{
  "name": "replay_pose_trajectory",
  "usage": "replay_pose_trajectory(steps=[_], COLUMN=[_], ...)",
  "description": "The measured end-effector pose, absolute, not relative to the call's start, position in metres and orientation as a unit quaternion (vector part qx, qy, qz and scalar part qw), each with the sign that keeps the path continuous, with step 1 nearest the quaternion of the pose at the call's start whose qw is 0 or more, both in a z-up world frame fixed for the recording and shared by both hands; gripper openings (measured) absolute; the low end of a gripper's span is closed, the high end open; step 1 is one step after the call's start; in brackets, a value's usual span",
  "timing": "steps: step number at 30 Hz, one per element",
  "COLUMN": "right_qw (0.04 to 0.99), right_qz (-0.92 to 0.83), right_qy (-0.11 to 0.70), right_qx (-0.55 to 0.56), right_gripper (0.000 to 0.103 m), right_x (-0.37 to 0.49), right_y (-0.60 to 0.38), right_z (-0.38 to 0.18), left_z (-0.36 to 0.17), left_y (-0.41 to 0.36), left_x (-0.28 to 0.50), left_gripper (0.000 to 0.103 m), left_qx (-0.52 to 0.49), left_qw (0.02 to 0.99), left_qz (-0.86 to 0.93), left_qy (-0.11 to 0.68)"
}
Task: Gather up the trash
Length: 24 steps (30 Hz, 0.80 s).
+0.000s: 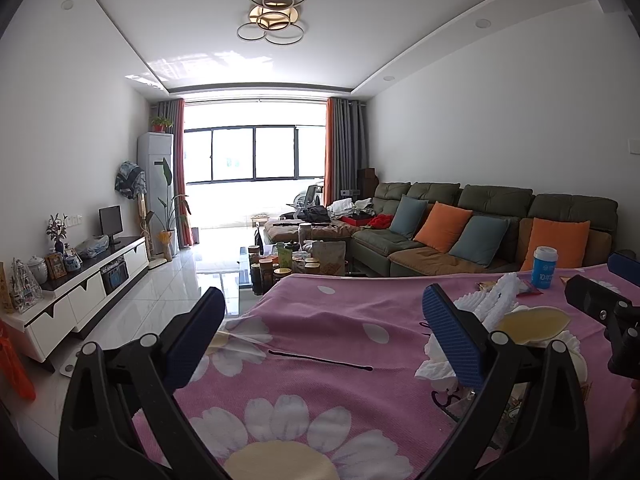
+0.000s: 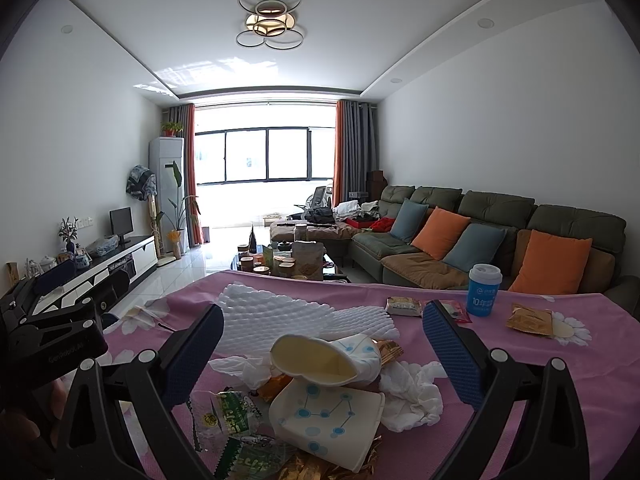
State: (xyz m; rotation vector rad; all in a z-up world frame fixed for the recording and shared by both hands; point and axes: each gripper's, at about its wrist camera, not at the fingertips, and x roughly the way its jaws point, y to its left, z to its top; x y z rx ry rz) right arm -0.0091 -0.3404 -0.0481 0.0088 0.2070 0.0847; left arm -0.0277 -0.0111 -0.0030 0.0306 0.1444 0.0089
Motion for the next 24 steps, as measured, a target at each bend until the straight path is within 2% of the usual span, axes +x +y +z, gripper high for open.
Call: replay_pose_trajectory(steps=[24], right_qw=[0.994], right_qz=[0.043], right_qy=[0.104], right_qx=[0.005], right_gripper=[0.096], right_x=[-0.009], right_y=[-0.3394], right_z=[-0.049], left_z=[-0.0032], left_y=[-0.0135], left_x=[-0.0282], left_gripper=[0.097], left_qx=[0.016], left_qw=[0.997], left_qz=[0.002], left_qy=[0.071])
